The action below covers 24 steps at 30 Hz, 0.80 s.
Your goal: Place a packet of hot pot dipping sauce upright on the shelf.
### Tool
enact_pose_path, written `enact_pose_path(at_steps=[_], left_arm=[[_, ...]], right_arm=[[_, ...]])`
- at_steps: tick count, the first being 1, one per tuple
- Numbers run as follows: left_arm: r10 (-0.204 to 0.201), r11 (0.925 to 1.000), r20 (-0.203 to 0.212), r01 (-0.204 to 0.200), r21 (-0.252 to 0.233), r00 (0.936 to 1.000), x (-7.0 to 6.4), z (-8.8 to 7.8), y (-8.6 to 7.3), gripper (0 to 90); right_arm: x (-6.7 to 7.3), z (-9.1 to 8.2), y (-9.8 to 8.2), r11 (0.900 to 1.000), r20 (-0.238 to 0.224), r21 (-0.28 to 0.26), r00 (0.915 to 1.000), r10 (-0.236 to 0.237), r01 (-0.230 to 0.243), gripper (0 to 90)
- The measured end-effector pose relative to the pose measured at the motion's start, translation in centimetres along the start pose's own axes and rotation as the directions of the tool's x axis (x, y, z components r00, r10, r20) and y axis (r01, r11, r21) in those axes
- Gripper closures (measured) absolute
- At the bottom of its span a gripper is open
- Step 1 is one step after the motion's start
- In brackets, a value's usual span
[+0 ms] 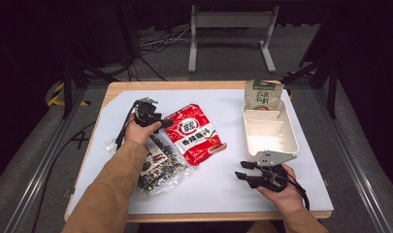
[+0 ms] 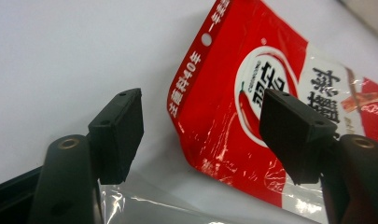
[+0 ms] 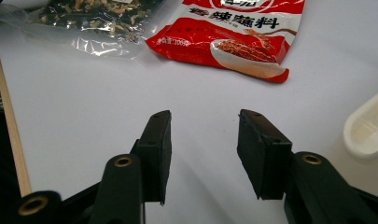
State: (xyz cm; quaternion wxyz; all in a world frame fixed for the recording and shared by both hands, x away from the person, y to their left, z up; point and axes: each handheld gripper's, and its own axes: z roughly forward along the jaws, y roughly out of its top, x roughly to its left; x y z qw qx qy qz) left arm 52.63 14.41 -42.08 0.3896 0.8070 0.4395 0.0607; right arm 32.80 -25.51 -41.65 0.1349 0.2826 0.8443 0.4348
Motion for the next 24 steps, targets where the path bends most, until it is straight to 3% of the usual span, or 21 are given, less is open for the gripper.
enact_pose_path(at_steps=[10,24], left_arm=[[-0.017,0.9992,0.015,0.017,0.036,0.9997,0.2,1.3,-0.3,36.0],[0.005,0.9999,0.072,-0.006,0.016,0.9974,-0.2,1.4,-0.3,36.7]], right_arm=[[0.1,-0.2,0.0,1.000,-0.001,-0.006,1.0000,0.000,0.000,55.1],[0.0,-0.3,0.0,1.000,-0.005,-0.011,1.0000,0.009,-0.009,55.1]])
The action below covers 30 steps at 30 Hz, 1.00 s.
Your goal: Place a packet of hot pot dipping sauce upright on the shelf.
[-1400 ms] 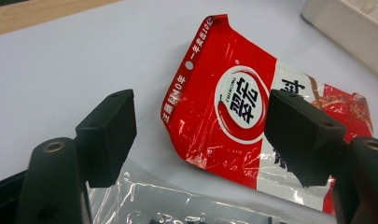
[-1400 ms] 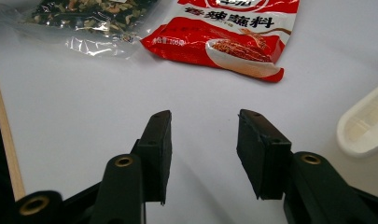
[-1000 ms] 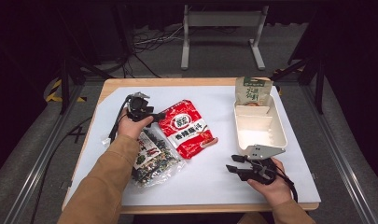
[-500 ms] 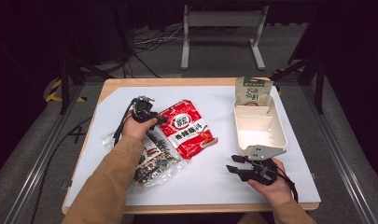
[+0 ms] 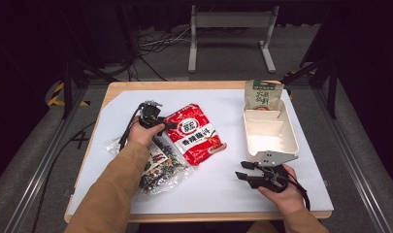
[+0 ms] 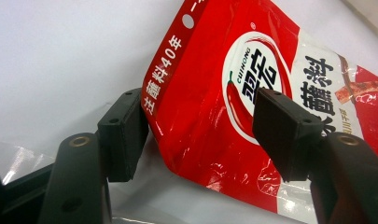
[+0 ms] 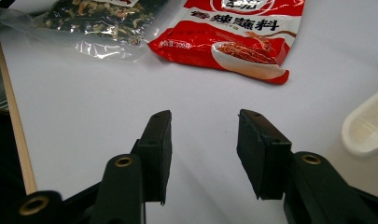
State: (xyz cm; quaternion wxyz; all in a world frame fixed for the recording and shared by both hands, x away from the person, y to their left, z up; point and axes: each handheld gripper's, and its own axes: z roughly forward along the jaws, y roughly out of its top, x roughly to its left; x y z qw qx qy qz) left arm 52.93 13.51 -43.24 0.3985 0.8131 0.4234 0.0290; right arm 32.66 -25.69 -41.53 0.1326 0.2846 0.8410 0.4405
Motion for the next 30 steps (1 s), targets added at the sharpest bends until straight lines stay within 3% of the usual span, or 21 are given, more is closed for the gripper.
enact_pose_path(at_steps=[5,13,18,21,25,26,30], left_arm=[[0.034,0.9992,0.007,-0.034,-0.023,0.9994,-0.3,-0.5,0.1,38.9],[0.064,0.9970,0.054,-0.062,-0.047,0.9965,-1.6,-1.9,0.4,44.5],[0.132,0.9904,0.048,-0.130,-0.049,0.9901,-3.0,-2.1,0.6,45.9],[0.129,0.9909,0.058,-0.126,-0.047,0.9899,-3.2,-1.9,0.6,47.7],[0.125,0.9922,0.074,-0.125,-0.009,0.9894,-3.4,-0.9,0.5,49.8],[0.131,0.9910,0.056,-0.133,0.018,0.9898,-3.3,-0.5,0.4,50.2],[0.118,0.9926,0.044,-0.119,0.024,0.9920,-2.9,-0.2,0.3,54.9]], right_arm=[[-0.1,-0.1,-0.1,1.000,-0.001,-0.002,1.0000,0.004,-0.004,55.2],[-0.1,0.0,-0.1,1.000,-0.007,0.006,1.0000,0.006,-0.006,55.6],[-0.1,0.2,-0.1,1.000,-0.015,0.013,0.9999,0.007,-0.006,55.8],[0.0,0.3,-0.1,1.000,-0.024,0.021,0.9997,0.009,-0.008,55.7],[0.1,0.4,-0.1,1.000,-0.033,0.022,0.9994,0.011,-0.010,55.7],[0.1,0.3,-0.1,1.000,-0.033,0.022,0.9994,0.012,-0.011,55.7],[0.0,0.3,-0.1,1.000,-0.034,0.021,0.9993,0.015,-0.014,55.7]])
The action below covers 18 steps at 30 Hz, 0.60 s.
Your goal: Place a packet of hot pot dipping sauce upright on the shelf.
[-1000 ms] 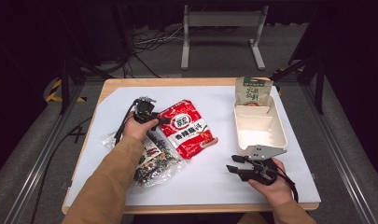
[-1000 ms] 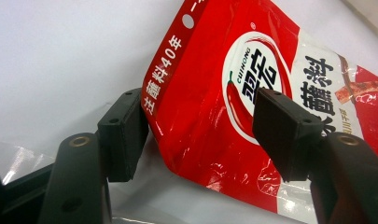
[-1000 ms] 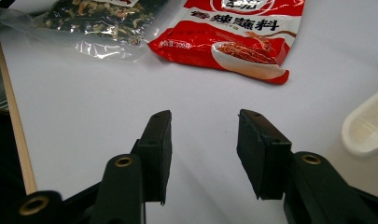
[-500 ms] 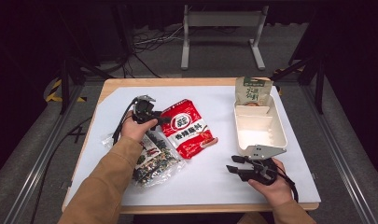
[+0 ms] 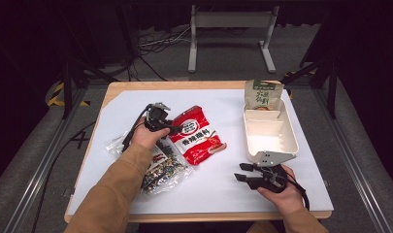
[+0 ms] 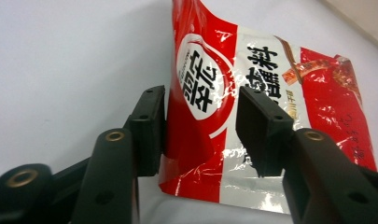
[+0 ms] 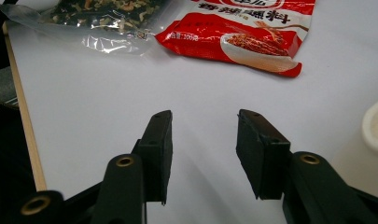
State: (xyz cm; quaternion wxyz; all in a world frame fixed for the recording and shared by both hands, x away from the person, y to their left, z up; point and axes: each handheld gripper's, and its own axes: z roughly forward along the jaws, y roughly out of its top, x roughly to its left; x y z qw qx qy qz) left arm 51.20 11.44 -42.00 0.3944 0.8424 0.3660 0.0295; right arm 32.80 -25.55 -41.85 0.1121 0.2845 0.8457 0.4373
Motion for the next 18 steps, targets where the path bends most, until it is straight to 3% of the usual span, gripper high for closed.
enact_pose_path(at_steps=[3,9,15,18], left_arm=[[-0.005,1.0000,-0.007,0.005,0.005,1.0000,0.3,0.1,-0.1,58.6],[0.044,0.9964,-0.056,-0.040,0.075,0.9974,0.7,0.9,-0.5,65.7],[0.071,0.9952,-0.082,-0.065,0.072,0.9941,0.7,0.8,-0.5,80.3],[0.069,0.9959,-0.067,-0.065,0.063,0.9954,0.6,0.6,-0.5,84.9]], right_arm=[[0.0,0.0,0.0,1.000,-0.001,0.000,1.0000,0.000,0.000,55.7],[0.0,0.0,0.1,1.000,-0.002,-0.007,1.0000,-0.002,0.002,56.1],[0.0,-0.1,0.0,1.000,-0.002,-0.018,1.0000,-0.004,0.004,58.1],[-0.1,-0.2,-0.1,0.999,-0.001,-0.038,1.0000,-0.001,0.001,60.2]])
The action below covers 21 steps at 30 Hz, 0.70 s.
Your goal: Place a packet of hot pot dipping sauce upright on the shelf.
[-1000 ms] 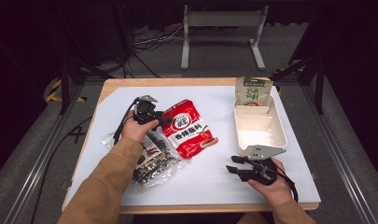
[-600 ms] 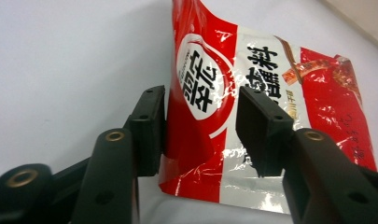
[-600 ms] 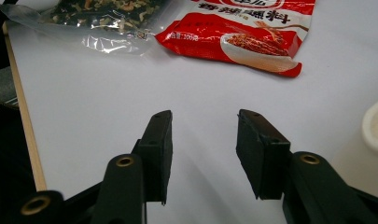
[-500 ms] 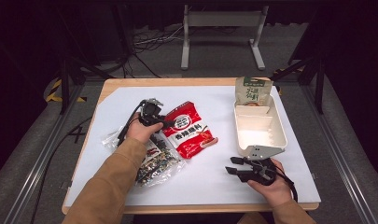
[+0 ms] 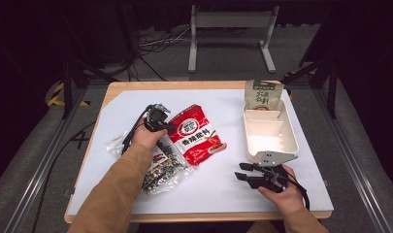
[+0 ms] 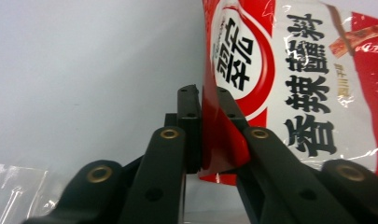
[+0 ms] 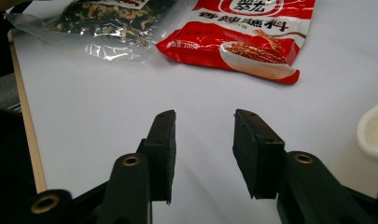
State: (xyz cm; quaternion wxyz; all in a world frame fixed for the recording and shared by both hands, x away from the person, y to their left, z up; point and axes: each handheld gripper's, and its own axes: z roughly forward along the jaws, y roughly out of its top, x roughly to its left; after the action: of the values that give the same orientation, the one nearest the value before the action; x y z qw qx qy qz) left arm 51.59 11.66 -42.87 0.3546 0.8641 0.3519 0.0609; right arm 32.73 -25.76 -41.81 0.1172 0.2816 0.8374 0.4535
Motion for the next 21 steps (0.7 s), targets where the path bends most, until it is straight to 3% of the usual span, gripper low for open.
enact_pose_path(at_steps=[3,6,13,21], left_arm=[[0.012,0.9999,0.003,-0.012,-0.009,0.9999,-0.3,-0.3,0.2,87.9],[0.017,0.9994,0.008,-0.017,-0.031,0.9998,-0.5,-0.8,0.3,88.6],[0.007,0.9943,0.054,-0.002,-0.106,0.9985,-1.1,-2.9,0.9,88.9],[0.060,0.9857,0.081,-0.046,-0.162,0.9950,-2.7,-5.3,1.9,89.0]], right_arm=[[-0.1,-0.2,0.0,1.000,0.000,-0.014,1.0000,-0.002,0.002,59.9],[0.0,-0.2,0.1,1.000,0.005,-0.011,1.0000,-0.005,0.005,53.0],[0.4,-0.9,0.3,0.999,0.103,-0.005,0.9938,-0.042,0.043,53.2],[0.2,-1.5,0.4,1.000,0.102,-0.018,0.9946,-0.018,0.020,54.2]])
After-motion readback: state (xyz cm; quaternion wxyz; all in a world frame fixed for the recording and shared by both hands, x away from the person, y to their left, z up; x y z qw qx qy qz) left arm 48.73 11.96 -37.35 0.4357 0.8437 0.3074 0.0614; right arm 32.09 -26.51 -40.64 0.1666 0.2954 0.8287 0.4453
